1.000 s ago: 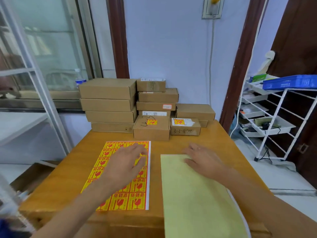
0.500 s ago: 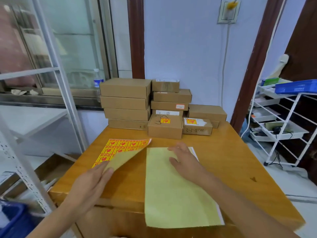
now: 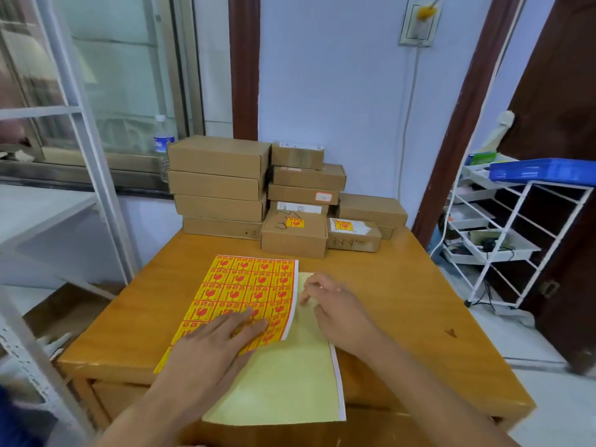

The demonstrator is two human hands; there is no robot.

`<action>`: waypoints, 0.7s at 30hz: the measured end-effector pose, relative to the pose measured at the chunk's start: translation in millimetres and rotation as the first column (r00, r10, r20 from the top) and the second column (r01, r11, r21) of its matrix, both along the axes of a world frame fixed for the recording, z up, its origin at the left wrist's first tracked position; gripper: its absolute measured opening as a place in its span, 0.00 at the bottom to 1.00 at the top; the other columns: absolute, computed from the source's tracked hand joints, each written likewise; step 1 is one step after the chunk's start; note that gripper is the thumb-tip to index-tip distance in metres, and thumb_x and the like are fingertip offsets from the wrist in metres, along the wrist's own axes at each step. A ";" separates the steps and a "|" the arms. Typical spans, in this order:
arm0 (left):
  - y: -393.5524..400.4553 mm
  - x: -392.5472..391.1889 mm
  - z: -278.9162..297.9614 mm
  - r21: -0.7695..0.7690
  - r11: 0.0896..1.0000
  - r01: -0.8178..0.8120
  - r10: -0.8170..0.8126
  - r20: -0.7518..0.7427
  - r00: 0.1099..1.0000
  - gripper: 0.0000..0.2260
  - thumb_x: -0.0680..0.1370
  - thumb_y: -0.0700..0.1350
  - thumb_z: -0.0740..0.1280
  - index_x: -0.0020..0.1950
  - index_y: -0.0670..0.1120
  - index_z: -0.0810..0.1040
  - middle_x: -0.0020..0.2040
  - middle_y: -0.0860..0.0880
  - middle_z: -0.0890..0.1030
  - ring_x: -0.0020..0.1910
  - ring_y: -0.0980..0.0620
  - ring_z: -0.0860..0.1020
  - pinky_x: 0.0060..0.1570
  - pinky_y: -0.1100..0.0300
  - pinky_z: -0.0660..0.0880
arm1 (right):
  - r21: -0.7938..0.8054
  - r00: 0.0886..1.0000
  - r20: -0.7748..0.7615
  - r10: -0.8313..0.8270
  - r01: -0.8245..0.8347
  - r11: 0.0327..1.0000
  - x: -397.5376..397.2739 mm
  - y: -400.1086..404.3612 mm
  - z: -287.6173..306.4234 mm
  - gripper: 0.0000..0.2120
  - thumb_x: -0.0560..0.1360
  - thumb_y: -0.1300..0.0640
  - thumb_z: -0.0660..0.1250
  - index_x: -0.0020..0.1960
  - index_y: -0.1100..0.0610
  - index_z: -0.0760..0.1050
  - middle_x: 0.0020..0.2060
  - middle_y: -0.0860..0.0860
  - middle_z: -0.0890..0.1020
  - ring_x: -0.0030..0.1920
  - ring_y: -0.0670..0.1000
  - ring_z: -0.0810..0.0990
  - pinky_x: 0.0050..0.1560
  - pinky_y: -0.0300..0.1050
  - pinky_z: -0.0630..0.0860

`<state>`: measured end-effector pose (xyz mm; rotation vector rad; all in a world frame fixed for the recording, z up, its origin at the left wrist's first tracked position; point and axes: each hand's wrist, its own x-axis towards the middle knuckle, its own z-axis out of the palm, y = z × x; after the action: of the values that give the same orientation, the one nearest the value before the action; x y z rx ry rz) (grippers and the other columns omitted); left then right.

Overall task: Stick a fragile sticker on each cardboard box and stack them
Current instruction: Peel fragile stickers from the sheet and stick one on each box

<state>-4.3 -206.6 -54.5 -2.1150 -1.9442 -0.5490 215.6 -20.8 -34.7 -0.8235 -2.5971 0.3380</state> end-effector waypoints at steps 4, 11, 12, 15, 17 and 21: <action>1.2 9.0 -9.3 -0.049 0.998 0.025 -0.026 -0.009 1.000 0.20 0.84 0.60 0.49 0.73 0.62 0.70 0.72 0.58 0.75 0.66 0.52 0.78 0.50 0.56 0.83 | 0.118 0.998 0.051 -0.048 0.042 0.992 26.8 1.3 -13.8 0.19 0.79 0.65 0.60 0.62 0.48 0.77 0.59 0.42 0.74 0.62 0.45 0.71 0.61 0.46 0.71; 2.7 12.1 -4.6 -0.061 0.998 -0.024 0.023 -0.017 1.000 0.22 0.84 0.61 0.47 0.74 0.61 0.69 0.71 0.58 0.75 0.67 0.53 0.77 0.52 0.56 0.82 | 0.079 0.998 0.020 -0.053 0.051 0.996 3.6 1.8 -12.0 0.16 0.79 0.55 0.62 0.66 0.46 0.73 0.62 0.41 0.76 0.64 0.44 0.70 0.67 0.45 0.67; 2.7 13.1 -4.0 -0.070 0.997 -0.032 0.030 -0.028 0.999 0.22 0.84 0.62 0.46 0.74 0.61 0.69 0.71 0.58 0.75 0.66 0.53 0.78 0.51 0.56 0.82 | 0.035 0.997 -0.001 -0.073 0.073 0.997 1.2 2.8 -9.9 0.13 0.79 0.54 0.63 0.63 0.46 0.73 0.60 0.41 0.77 0.62 0.44 0.72 0.66 0.46 0.69; 1.5 18.2 -2.1 -0.111 0.993 -0.042 0.037 -0.046 0.998 0.22 0.84 0.62 0.47 0.73 0.61 0.71 0.70 0.58 0.77 0.66 0.53 0.78 0.51 0.56 0.82 | -0.025 0.999 -0.023 -0.045 0.045 0.999 0.3 6.2 -12.5 0.08 0.80 0.55 0.65 0.58 0.48 0.76 0.60 0.41 0.80 0.61 0.43 0.74 0.66 0.49 0.71; -0.7 21.2 -0.5 -0.134 0.990 -0.041 0.034 -0.050 0.998 0.21 0.84 0.61 0.49 0.73 0.62 0.71 0.70 0.58 0.76 0.67 0.54 0.77 0.52 0.56 0.82 | -0.040 0.999 -0.033 -0.018 0.017 0.999 2.3 6.6 -16.3 0.08 0.82 0.56 0.64 0.59 0.48 0.78 0.63 0.41 0.80 0.64 0.44 0.73 0.66 0.46 0.69; -5.9 25.7 3.5 -0.175 0.984 -0.025 0.016 -0.055 0.998 0.20 0.83 0.61 0.52 0.71 0.61 0.74 0.69 0.58 0.77 0.66 0.53 0.78 0.51 0.56 0.82 | -0.118 0.995 -0.063 -0.072 0.065 0.991 2.9 9.4 -20.5 0.11 0.84 0.54 0.62 0.65 0.45 0.71 0.67 0.41 0.77 0.68 0.43 0.73 0.68 0.44 0.68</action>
<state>21.4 -212.5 -51.0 -2.1846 -2.0499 -0.3242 218.5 -11.4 -55.1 -0.9220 -2.4993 0.4917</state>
